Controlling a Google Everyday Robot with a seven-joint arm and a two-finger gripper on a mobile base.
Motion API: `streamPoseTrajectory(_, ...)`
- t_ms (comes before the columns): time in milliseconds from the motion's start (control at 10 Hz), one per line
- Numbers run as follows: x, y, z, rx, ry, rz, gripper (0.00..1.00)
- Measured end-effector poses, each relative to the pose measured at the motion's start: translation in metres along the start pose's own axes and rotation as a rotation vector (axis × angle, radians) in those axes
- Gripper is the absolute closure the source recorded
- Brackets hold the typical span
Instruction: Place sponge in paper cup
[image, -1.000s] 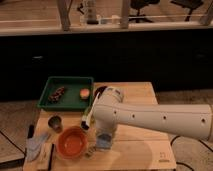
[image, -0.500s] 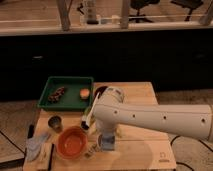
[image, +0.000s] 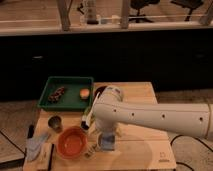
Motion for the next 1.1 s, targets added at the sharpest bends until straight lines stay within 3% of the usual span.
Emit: streamPoseTrajectory(1100,0.0007,-0.0018,-0.0022,-0.006,-0.004,-0.007,0.2)
